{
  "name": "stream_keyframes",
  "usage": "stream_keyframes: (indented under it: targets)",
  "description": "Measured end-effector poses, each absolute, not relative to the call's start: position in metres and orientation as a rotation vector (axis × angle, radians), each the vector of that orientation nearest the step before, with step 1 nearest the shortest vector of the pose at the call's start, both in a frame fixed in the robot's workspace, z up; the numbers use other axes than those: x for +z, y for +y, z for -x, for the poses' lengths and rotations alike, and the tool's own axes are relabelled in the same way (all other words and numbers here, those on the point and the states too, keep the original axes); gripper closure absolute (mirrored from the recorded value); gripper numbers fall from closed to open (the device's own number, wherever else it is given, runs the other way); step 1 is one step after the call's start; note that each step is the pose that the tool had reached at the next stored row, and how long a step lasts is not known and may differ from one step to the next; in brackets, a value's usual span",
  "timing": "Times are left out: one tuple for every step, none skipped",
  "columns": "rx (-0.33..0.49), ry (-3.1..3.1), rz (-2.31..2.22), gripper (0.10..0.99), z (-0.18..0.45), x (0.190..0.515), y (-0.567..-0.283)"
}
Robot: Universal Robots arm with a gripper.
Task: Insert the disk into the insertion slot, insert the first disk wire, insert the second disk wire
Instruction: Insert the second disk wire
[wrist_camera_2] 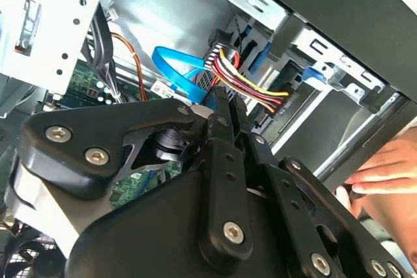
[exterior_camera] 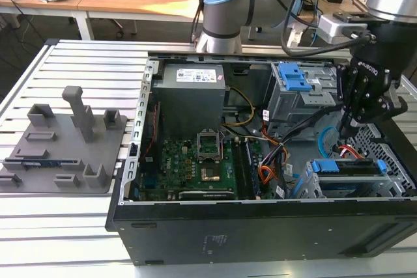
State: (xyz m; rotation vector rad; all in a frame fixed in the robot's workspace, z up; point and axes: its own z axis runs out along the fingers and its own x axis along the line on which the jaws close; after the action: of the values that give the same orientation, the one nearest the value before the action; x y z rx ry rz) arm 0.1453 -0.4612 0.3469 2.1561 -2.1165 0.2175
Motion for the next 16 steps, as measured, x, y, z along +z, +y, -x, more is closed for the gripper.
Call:
stream_keyframes:
  targets:
    - [0.214,-2.118,-2.158,0.925,-0.145,0.347,-0.463]
    - [0.210,-2.121,-2.159,0.925,-0.145,0.347,-0.467]
    - [0.208,-2.123,-2.158,0.925,-0.145,0.347,-0.469]
    - [0.207,-2.125,-2.156,0.925,-0.145,0.347,-0.470]
    - [0.203,-2.129,-2.154,0.925,-0.145,0.347,-0.474]
    - [0.200,-2.132,-2.154,0.925,-0.145,0.347,-0.475]
    - [0.194,-2.136,-2.155,0.925,-0.145,0.347,-0.476]
    - [0.182,-2.143,-2.161,0.925,-0.145,0.347,-0.478]
    - [0.171,-2.151,-2.166,0.925,-0.145,0.347,-0.481]
    - [0.163,-2.155,-2.167,0.925,-0.145,0.347,-0.484]
    - [0.161,-2.156,-2.167,0.925,-0.145,0.347,-0.486]
    - [0.160,-2.157,-2.167,0.925,-0.145,0.347,-0.488]
    - [0.160,-2.157,-2.167,0.925,-0.145,0.347,-0.489]
    - [0.160,-2.157,-2.167,0.925,-0.144,0.347,-0.491]
    - [0.160,-2.157,-2.167,0.925,-0.144,0.347,-0.492]
    - [0.159,-2.158,-2.167,0.925,-0.143,0.347,-0.493]
